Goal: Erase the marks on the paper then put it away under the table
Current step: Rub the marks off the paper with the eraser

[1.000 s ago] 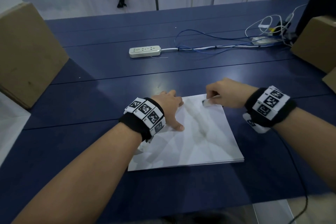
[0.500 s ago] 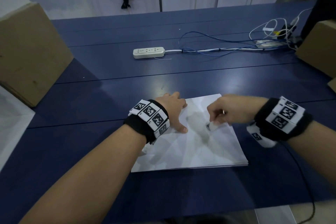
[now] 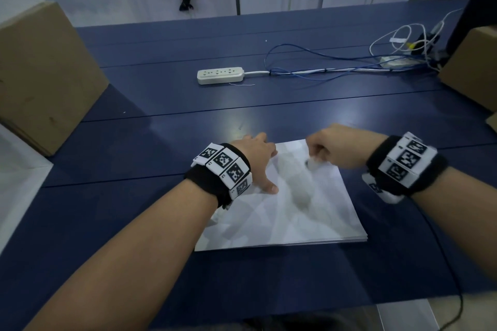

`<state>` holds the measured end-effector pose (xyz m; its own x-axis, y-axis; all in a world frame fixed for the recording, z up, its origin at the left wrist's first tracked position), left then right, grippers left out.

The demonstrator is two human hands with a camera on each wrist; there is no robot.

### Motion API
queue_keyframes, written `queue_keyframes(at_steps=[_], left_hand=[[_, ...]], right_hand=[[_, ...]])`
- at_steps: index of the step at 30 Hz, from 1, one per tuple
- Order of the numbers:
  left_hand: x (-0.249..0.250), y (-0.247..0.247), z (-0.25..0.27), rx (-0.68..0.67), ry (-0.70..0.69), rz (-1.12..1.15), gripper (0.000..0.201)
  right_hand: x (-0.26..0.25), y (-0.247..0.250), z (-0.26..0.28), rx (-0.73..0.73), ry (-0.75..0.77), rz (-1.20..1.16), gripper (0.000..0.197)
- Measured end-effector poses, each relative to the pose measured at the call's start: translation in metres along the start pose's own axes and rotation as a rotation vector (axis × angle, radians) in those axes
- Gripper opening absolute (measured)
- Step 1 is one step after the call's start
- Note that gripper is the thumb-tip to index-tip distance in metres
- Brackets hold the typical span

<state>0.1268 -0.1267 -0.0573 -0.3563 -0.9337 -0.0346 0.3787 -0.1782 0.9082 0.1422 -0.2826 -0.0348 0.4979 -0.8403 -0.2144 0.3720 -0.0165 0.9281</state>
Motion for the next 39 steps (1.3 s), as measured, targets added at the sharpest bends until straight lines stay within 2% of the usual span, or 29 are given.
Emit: queue_keyframes(at_steps=[1, 3, 6, 8, 11, 13, 17, 18, 21, 23, 25, 27, 29, 31, 34, 36, 38, 39], left_hand=[[0.0, 0.0, 0.0, 0.006, -0.001, 0.004, 0.089], [-0.001, -0.002, 0.0, 0.014, 0.0, 0.001, 0.089], [-0.002, -0.002, -0.001, 0.017, 0.006, 0.012, 0.09], [-0.001, -0.002, -0.001, 0.02, 0.001, 0.019, 0.09], [0.0, -0.001, -0.001, 0.019, -0.004, 0.017, 0.088], [0.0, -0.002, -0.001, 0.016, -0.005, 0.015, 0.088], [-0.001, -0.001, -0.001, 0.011, 0.003, 0.028, 0.09], [-0.001, -0.002, -0.001, 0.01, 0.004, 0.03, 0.09], [-0.001, -0.001, 0.0, 0.002, 0.005, 0.027, 0.09], [0.0, -0.001, 0.001, -0.002, 0.005, 0.019, 0.09], [0.0, -0.002, 0.001, 0.001, 0.005, 0.013, 0.09], [0.0, -0.001, 0.001, 0.005, 0.006, 0.017, 0.09], [0.0, -0.001, 0.0, 0.002, 0.002, 0.019, 0.09], [0.001, -0.001, 0.001, -0.004, 0.001, 0.017, 0.09], [0.001, -0.001, 0.002, -0.01, 0.004, 0.004, 0.089], [0.001, -0.001, 0.002, -0.008, 0.004, 0.0, 0.088], [0.0, -0.001, 0.001, -0.003, 0.007, 0.003, 0.089], [0.0, -0.001, 0.001, -0.001, 0.008, 0.007, 0.089]], right_hand=[[0.004, 0.007, -0.003, 0.056, -0.014, 0.01, 0.017], [0.008, 0.007, -0.004, 0.075, -0.015, 0.007, 0.02], [-0.005, -0.011, 0.008, -0.06, 0.077, 0.001, 0.029], [-0.011, -0.017, 0.012, -0.088, 0.102, -0.015, 0.026], [-0.002, -0.001, 0.002, 0.05, 0.041, 0.036, 0.02], [0.001, 0.004, 0.001, 0.09, 0.021, 0.042, 0.02], [-0.013, -0.021, 0.019, -0.146, 0.091, -0.014, 0.023], [-0.014, -0.024, 0.021, -0.167, 0.085, -0.032, 0.024], [0.002, -0.006, 0.008, -0.017, -0.003, 0.002, 0.014], [0.009, 0.005, 0.003, 0.078, -0.039, 0.035, 0.017], [0.006, 0.002, 0.006, 0.053, -0.009, 0.013, 0.018], [-0.005, -0.012, 0.015, -0.07, 0.056, -0.002, 0.025], [-0.01, -0.019, 0.02, -0.137, 0.057, -0.014, 0.025], [-0.004, -0.011, 0.012, -0.076, 0.02, -0.023, 0.017], [0.008, 0.008, -0.002, 0.056, -0.049, 0.006, 0.023], [0.009, 0.009, -0.001, 0.082, -0.057, 0.01, 0.018], [0.0, -0.001, 0.009, -0.014, -0.006, 0.006, 0.007], [-0.007, -0.007, 0.015, -0.075, 0.025, -0.019, 0.009]])
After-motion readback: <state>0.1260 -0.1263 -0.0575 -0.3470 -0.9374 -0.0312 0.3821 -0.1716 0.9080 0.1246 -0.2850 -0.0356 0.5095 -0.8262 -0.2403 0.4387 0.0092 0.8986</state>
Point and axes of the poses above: each hand's wrist, its own z-axis away from the middle knuckle, its own y-axis out of the back of the hand, x = y × z, the point moved 7 cm from there along -z, towards the middle knuckle, and after that the axes turned 2 degrees about y, right-handed, at the moved point
